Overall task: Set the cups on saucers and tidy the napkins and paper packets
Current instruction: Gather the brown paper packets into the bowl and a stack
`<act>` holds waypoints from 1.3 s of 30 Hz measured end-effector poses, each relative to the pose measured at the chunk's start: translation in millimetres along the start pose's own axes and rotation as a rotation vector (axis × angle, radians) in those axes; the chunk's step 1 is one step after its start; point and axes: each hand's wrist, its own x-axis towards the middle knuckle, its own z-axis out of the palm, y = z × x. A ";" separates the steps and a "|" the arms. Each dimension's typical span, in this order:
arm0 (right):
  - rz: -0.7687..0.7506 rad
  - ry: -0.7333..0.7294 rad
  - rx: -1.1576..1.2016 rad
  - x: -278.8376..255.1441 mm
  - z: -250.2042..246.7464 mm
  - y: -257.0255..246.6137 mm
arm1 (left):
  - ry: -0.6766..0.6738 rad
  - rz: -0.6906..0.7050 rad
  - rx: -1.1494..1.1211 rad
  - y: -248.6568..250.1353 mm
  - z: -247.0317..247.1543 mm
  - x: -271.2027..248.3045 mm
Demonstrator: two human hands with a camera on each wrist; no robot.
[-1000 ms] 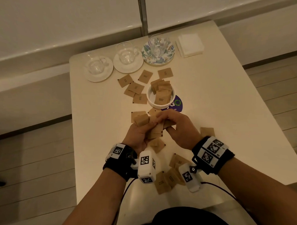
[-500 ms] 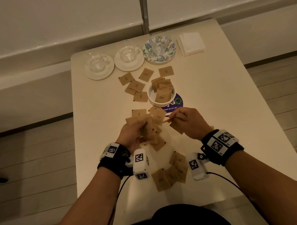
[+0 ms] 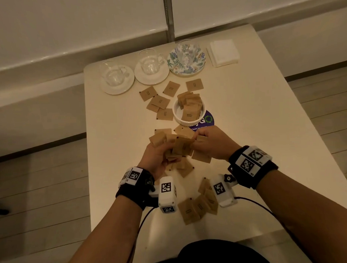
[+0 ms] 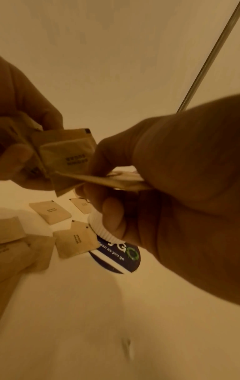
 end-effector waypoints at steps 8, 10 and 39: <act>0.028 0.027 0.102 0.6 4.2 -3.8 | 0.086 -0.018 -0.035 4.2 1.3 2.3; 0.079 0.009 0.072 0.7 1.9 -2.7 | 0.121 0.054 0.025 9.0 -2.4 4.9; 0.296 0.100 0.729 -6.6 3.1 -2.8 | 0.019 0.009 -0.109 -6.7 9.0 -0.1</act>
